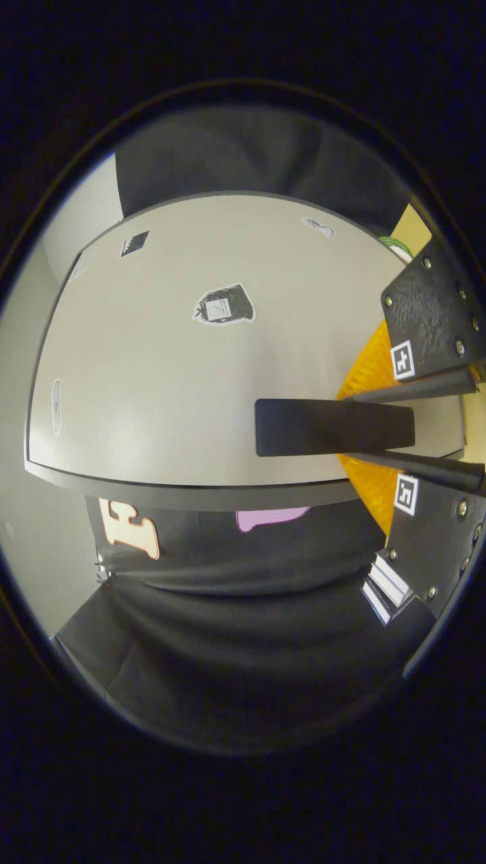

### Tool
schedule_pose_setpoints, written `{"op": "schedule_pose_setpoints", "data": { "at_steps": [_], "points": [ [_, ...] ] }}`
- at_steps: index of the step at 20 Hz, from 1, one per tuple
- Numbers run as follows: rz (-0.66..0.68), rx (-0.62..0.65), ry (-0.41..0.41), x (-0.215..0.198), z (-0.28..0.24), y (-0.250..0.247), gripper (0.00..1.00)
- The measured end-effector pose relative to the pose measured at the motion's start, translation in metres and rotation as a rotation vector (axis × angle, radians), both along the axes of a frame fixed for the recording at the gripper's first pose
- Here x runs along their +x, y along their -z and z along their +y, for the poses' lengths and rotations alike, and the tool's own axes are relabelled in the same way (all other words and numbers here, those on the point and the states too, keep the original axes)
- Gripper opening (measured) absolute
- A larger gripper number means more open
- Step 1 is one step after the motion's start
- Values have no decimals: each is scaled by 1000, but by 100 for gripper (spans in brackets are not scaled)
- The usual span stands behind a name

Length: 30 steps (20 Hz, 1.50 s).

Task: Open the shoe cabinet door, grab the shoes and put them into the shoe cabinet, then close the shoe cabinet door.

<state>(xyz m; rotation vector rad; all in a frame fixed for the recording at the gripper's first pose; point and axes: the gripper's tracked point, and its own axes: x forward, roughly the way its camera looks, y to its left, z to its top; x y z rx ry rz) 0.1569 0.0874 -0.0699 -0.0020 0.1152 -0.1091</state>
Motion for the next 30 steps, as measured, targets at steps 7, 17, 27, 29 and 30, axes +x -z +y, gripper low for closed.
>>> {"op": "schedule_pose_setpoints", "data": {
  "at_steps": [7,17,27,29,30],
  "points": [
    [2,3,3,-2,0,0,33],
    [16,45,-44,-40,-4,1,33],
    [23,57,-71,-80,-18,-2,20],
    [19,55,-67,-90,-23,-4,20],
    [17,54,-62,-96,-27,-5,20]
  ]
}}
